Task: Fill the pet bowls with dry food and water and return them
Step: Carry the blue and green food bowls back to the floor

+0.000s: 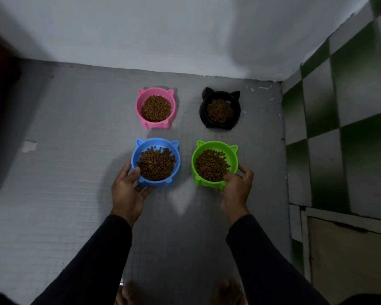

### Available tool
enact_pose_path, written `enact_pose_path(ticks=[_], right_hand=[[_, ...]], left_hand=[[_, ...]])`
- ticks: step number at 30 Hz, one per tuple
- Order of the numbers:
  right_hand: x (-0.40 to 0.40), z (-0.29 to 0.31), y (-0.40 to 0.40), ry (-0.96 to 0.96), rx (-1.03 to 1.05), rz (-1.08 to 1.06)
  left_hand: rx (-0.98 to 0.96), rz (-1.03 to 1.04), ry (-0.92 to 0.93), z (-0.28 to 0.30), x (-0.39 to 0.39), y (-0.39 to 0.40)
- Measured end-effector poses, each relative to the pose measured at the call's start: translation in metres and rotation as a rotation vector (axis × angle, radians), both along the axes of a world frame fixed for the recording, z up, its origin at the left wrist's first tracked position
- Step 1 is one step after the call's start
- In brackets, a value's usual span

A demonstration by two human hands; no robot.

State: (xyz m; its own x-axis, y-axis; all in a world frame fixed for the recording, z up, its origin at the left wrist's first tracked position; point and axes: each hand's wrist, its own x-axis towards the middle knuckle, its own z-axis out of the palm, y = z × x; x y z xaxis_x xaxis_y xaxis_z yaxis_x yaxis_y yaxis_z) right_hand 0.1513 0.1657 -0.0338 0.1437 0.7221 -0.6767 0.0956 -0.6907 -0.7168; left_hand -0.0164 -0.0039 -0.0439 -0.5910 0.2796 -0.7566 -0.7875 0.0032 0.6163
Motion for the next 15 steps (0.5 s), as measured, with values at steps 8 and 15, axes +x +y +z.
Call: enact_pose_path(ticks=[8, 15], right_hand=[[0.007, -0.027, 0.008, 0.009, -0.008, 0.04], [0.013, -0.043, 0.013, -0.097, 0.021, 0.087]], left_hand=[[-0.04, -0.019, 0.02, -0.025, -0.005, -0.004], [-0.031, -0.004, 0.008, -0.034, -0.004, -0.004]])
